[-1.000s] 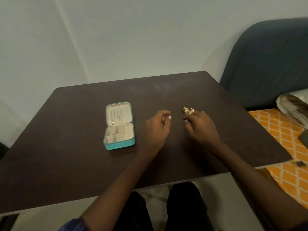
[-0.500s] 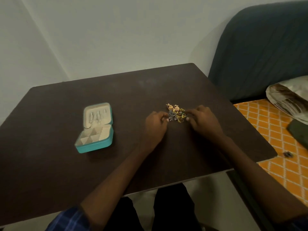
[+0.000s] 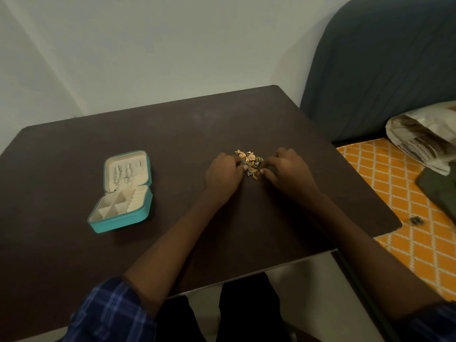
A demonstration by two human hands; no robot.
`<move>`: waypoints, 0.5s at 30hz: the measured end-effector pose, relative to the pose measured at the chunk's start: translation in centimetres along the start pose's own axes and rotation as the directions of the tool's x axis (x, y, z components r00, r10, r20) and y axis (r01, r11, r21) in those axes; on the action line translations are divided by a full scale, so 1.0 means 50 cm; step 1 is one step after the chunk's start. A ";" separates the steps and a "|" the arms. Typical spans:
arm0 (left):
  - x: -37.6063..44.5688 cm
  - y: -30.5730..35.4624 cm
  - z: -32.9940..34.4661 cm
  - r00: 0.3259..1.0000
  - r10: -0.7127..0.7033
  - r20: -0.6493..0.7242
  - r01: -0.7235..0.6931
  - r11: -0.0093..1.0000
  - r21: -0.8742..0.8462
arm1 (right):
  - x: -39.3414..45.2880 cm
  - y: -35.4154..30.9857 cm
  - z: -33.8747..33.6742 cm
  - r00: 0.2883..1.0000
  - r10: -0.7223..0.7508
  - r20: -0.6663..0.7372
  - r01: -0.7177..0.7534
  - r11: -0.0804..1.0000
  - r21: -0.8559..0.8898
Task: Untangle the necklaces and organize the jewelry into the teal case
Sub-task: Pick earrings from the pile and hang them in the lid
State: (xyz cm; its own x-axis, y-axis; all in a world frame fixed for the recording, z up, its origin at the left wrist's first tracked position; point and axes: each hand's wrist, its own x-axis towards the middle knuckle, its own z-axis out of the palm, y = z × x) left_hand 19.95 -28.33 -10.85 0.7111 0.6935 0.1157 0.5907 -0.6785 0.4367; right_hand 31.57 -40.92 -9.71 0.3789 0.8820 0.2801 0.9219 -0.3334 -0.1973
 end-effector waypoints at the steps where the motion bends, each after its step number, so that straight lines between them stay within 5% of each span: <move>1: 0.002 0.000 -0.001 1.000 -0.010 -0.007 0.010 0.999 -0.041 | 0.000 0.002 0.000 1.000 0.001 -0.009 -0.001 1.000 0.003; 7: 0.002 -0.004 -0.004 0.999 -0.040 -0.026 0.036 0.986 -0.162 | 0.001 0.009 0.005 0.999 0.020 -0.049 -0.019 0.999 0.030; 15: -0.011 -0.015 -0.007 0.999 0.038 -0.008 -0.038 0.995 -0.087 | 0.017 -0.020 0.014 0.994 0.058 -0.096 -0.049 0.994 0.093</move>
State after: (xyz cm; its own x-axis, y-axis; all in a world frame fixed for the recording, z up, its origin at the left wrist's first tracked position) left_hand 18.97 -28.11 -10.91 0.7300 0.6692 0.1389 0.5276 -0.6810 0.5079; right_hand 30.89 -39.62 -9.94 0.4373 0.8252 0.3575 0.8910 -0.3435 -0.2970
